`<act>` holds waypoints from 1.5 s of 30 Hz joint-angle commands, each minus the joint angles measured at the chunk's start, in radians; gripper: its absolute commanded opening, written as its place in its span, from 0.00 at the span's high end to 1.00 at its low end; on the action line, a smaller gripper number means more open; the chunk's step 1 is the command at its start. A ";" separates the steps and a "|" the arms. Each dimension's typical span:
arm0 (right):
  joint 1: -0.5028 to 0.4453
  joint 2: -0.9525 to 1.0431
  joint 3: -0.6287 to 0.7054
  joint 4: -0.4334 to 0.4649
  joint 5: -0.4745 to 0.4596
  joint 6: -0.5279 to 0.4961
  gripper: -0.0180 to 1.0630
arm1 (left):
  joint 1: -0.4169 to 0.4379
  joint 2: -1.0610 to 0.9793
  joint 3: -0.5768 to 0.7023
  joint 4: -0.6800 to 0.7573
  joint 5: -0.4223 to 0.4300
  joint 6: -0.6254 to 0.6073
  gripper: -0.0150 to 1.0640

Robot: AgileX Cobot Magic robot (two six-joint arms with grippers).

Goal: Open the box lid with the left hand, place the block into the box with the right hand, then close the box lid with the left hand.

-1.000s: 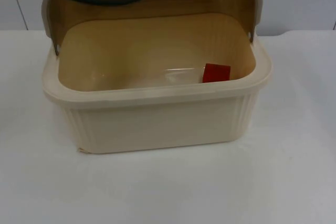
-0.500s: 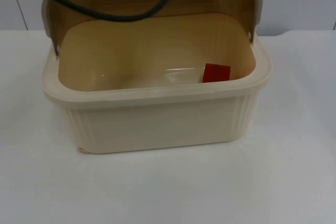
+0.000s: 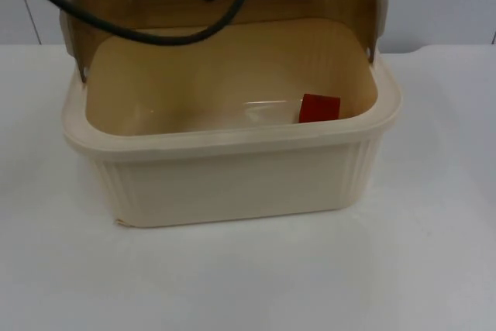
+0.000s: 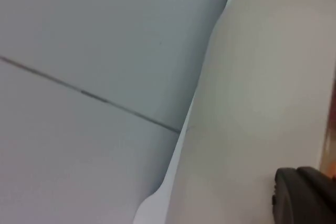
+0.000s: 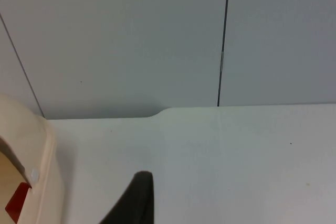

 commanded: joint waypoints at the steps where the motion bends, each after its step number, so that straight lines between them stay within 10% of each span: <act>1: -0.002 -0.001 -0.001 -0.002 -0.007 -0.002 0.02 | -0.011 -0.032 0.067 0.029 -0.004 -0.012 0.99; 16: -0.002 -0.004 -0.001 0.005 0.012 0.000 0.02 | -0.214 -0.097 0.478 0.047 -0.448 -0.014 0.99; 41: -0.002 -0.004 -0.001 0.005 0.023 0.002 0.02 | -0.294 -0.302 0.566 -0.269 -0.427 -0.014 0.99; 45: -0.002 -0.004 -0.001 0.005 0.023 0.002 0.02 | -0.295 -0.491 0.566 -0.420 -0.609 -0.015 0.99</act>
